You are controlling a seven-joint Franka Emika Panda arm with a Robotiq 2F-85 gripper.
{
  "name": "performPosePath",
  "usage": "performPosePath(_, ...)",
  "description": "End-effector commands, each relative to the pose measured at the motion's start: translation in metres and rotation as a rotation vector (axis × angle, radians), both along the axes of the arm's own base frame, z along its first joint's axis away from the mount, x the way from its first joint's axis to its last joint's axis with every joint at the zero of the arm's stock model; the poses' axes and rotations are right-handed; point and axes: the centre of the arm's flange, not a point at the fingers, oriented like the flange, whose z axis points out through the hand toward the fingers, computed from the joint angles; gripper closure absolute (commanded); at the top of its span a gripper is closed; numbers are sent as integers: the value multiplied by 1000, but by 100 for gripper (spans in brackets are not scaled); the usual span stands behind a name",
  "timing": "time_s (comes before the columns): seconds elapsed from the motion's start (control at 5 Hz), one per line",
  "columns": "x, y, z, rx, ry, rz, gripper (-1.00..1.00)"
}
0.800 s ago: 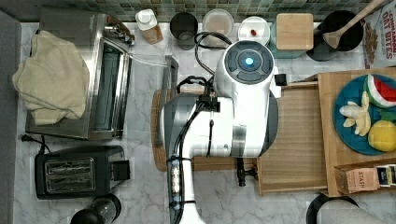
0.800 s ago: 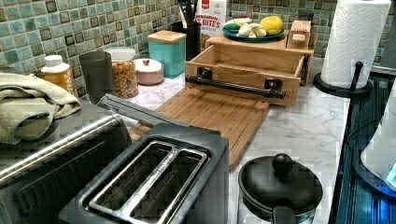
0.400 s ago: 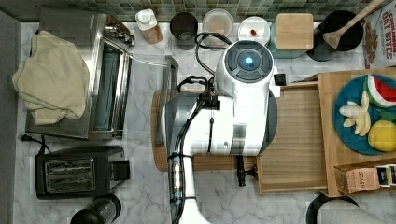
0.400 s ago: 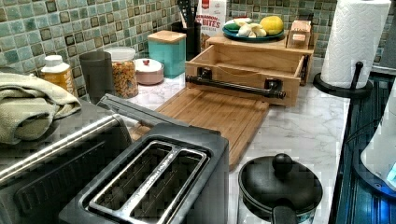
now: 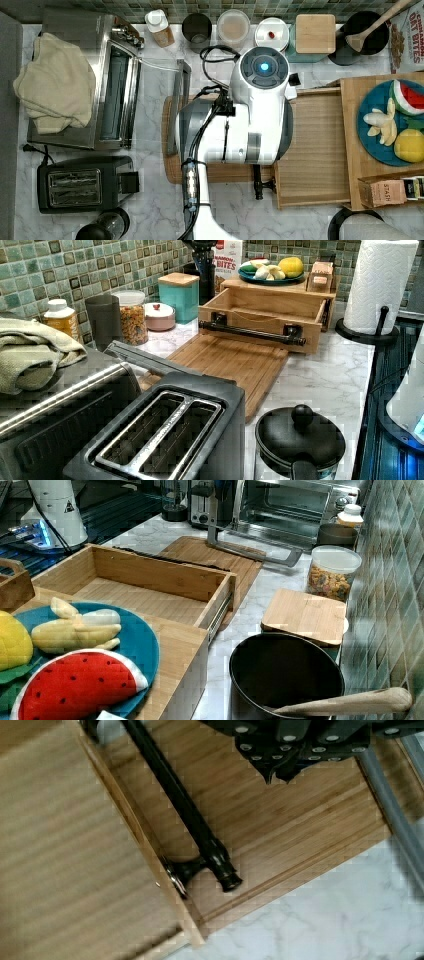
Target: Close the drawer.
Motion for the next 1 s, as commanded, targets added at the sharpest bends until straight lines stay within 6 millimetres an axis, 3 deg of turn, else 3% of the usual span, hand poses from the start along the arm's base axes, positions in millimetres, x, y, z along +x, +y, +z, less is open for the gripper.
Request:
performPosePath(0.2,-36,64,-28,-65,-48,300,100)
performPosePath(0.4,-41,87,-58,-141,-11,336,100)
performPosePath(0.6,-53,95,-86,-230,-74,373,100)
performPosePath(1.0,-73,84,-128,-280,-104,423,100)
